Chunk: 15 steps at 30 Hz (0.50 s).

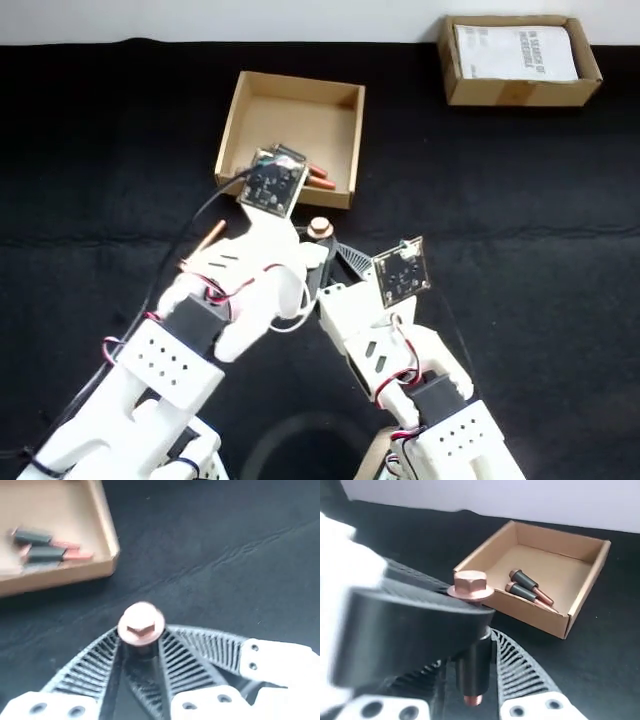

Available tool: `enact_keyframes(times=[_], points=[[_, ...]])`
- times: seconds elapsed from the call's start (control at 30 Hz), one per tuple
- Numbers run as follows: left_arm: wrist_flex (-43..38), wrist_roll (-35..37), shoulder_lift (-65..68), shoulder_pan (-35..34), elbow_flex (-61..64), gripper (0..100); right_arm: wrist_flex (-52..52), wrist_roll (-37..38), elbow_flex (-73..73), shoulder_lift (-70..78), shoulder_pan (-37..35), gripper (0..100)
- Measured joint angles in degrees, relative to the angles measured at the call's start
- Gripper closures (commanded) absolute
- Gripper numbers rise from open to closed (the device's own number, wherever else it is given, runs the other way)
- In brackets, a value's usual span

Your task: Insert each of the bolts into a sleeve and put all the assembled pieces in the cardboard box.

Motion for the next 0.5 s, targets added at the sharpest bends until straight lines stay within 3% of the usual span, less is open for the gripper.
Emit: enact_keyframes(times=[0.23, 0.5], points=[[21.01, -0.35, -0.26, -0.79, -13.19, 76, 0.09, 0.0, 0.0, 0.0, 0.09, 99.1], [32.53, -0.35, -2.02, -9.41, -21.27, 81, 0.18, 3.78, -1.67, 1.93, 0.44, 99.1]])
